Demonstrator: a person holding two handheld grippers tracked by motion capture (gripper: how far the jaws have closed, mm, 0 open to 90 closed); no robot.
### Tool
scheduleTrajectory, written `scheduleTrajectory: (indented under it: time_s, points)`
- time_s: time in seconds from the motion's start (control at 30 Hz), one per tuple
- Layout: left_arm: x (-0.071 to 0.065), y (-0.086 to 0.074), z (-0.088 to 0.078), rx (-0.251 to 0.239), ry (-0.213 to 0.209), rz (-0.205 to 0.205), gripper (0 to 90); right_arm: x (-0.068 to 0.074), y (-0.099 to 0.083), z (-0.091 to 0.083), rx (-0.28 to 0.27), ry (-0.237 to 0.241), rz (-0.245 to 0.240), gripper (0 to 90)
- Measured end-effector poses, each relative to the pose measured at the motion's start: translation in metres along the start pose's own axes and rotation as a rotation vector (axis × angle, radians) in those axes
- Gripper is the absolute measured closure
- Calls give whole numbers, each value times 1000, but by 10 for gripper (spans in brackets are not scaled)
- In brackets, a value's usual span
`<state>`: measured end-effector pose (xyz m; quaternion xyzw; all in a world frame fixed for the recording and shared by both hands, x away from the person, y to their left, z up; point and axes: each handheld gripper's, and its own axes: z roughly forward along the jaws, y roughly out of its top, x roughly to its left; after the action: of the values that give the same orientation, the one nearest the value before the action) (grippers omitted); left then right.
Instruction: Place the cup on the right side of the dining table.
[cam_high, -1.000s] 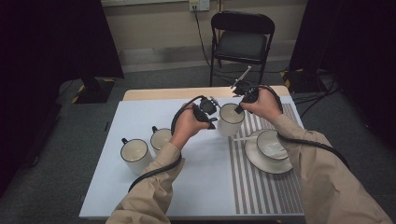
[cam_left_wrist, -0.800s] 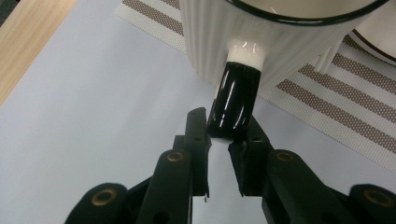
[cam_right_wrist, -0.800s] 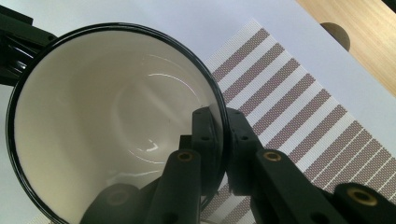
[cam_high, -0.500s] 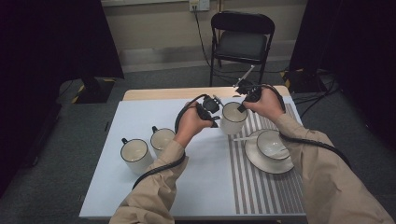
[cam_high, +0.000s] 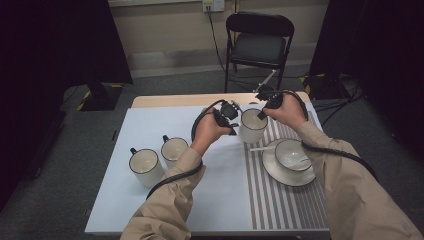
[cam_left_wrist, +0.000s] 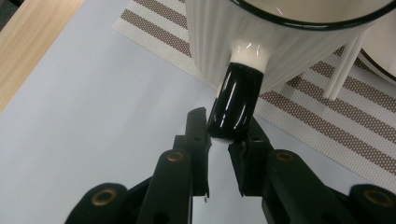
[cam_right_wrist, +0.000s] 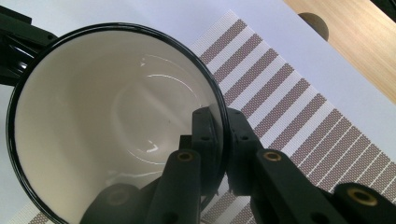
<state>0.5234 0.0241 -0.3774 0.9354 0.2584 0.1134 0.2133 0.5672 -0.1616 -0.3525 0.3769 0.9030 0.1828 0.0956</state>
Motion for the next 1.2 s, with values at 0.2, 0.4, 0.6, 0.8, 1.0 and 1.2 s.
scheduleTrajectory:
  time_s: [0.2, 0.4, 0.6, 0.8, 1.0, 1.2]
  points:
    - [1, 1, 3, -2, -4, -9, 780, -2, -1, 2, 2, -8, 4, 840]
    - [1, 5, 10, -1, -8, -12, 779, -6, -4, 4, 5, -19, 14, 839]
    - [1, 8, 17, 1, -15, -16, 779, -9, -7, 7, 9, -30, 21, 839]
    - [1, 11, 22, 1, -21, -22, 779, -12, -10, 9, 16, -37, 32, 839]
    - [1, 12, 27, 0, -22, -24, 778, -13, -11, 10, 20, -54, 29, 839]
    - [3, 12, 31, -2, -21, -35, 776, -14, -12, 13, 22, -66, 31, 838]
